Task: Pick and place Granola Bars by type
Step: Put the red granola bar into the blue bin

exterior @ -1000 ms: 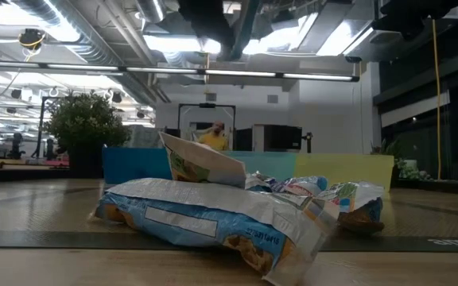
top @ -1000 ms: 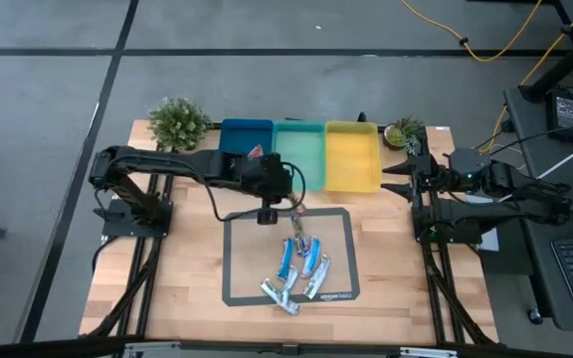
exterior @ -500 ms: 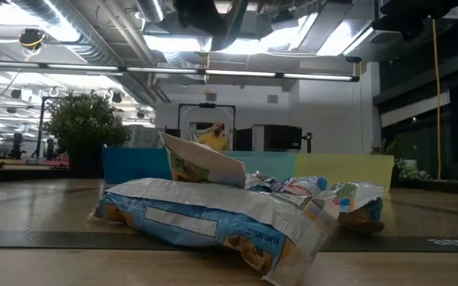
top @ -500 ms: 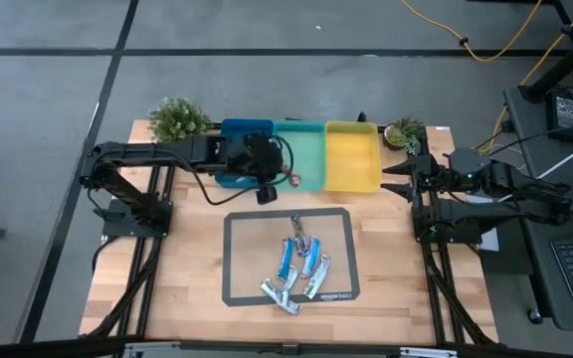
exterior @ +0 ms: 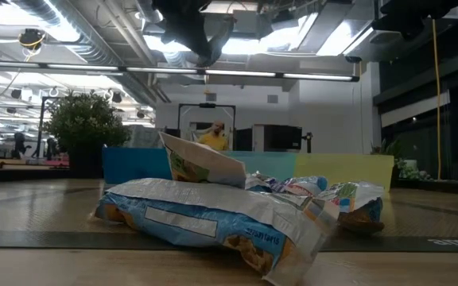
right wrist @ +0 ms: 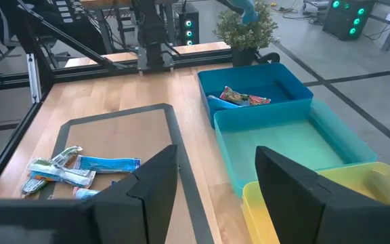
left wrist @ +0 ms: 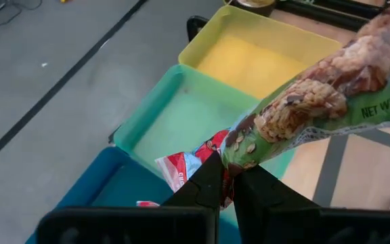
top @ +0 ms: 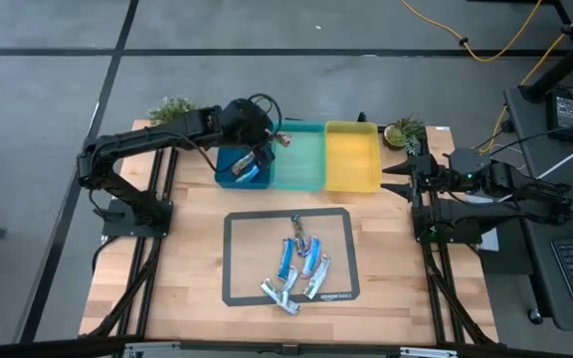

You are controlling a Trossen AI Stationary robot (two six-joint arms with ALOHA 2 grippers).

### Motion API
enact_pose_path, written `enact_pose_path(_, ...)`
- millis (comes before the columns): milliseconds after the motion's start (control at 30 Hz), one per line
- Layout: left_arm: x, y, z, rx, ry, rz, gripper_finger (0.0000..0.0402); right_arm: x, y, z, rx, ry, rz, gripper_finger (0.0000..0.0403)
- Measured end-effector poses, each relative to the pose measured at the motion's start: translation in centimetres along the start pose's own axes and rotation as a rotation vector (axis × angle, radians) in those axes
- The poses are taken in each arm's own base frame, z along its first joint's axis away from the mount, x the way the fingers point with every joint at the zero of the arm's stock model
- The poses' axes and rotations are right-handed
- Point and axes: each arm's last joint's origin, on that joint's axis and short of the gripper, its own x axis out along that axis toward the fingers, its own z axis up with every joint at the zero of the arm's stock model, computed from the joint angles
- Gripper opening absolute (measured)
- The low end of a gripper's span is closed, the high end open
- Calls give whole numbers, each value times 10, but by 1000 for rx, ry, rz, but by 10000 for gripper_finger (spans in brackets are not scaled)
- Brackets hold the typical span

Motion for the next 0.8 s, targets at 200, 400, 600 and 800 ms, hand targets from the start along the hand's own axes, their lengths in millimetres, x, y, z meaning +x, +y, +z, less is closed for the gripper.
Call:
enact_pose_path(200, 3, 19, 1, -35, 9, 48, 15, 0, 0, 0, 4, 0, 0, 200)
enact_pose_path(400, 7, 57, -4, -46, 81, 141, 15, 0, 0, 0, 2, 0, 0, 200)
enact_pose_path(600, 8, 78, -8, -58, 120, 191, 15, 0, 0, 0, 4, 1, 0, 200)
enact_pose_path(800, 11, 97, -10, -75, 147, 233, 15, 0, 0, 0, 5, 0, 0, 200)
